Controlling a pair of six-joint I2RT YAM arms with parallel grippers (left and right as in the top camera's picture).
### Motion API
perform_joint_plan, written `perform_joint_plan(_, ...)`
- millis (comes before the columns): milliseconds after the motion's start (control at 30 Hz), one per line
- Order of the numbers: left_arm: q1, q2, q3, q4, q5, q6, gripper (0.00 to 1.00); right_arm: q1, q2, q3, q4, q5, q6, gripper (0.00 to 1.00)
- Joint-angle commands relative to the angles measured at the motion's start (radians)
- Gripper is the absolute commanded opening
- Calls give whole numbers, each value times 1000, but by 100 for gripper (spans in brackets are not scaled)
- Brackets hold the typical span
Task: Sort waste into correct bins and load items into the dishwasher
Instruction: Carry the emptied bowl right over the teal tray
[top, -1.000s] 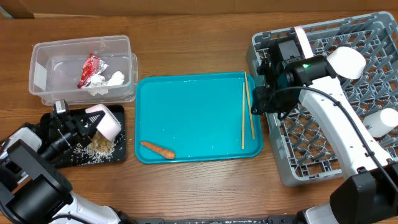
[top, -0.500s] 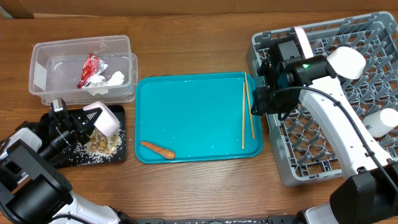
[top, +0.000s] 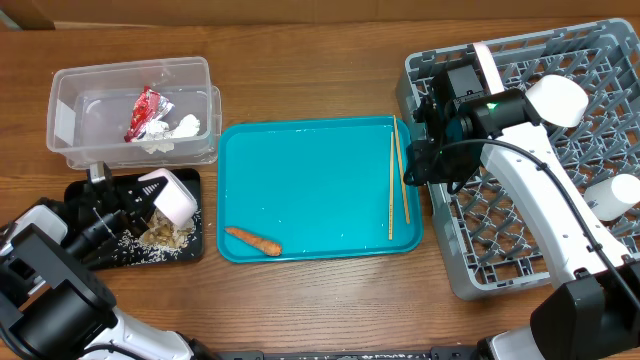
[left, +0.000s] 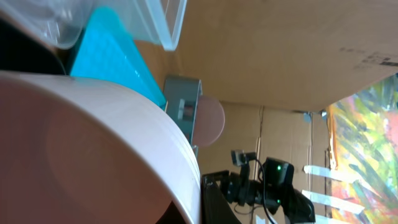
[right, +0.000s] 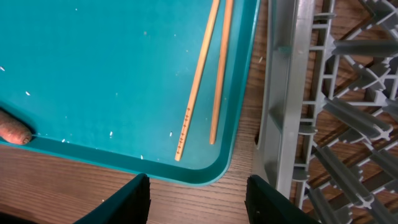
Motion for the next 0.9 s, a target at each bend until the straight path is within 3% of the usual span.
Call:
perform_joint_plan(0,-28,-38,10,-59,-45,121,4,-2,8,-4,2,7,3,49)
perform_joint_plan(200,-135,-128,61,-104,-112,150,4,-2,8,5,1,7,3,48)
perform_joint_plan(333,-296,-191,112,-66,-185,67,4,-16,4,10,2,6,3,47)
perform_joint_plan(433,-461,-205,161,40,-281,-77,4,-35,0,12,3,6,4,47)
perform_joint_plan(633,-813,-204,217,336,-616,-376,4,-74,0,12,3,6,4,47)
perform_joint_plan(867,-1190,-175,217,581,-1154,-468,4,-87,0,12,6,6,3,47)
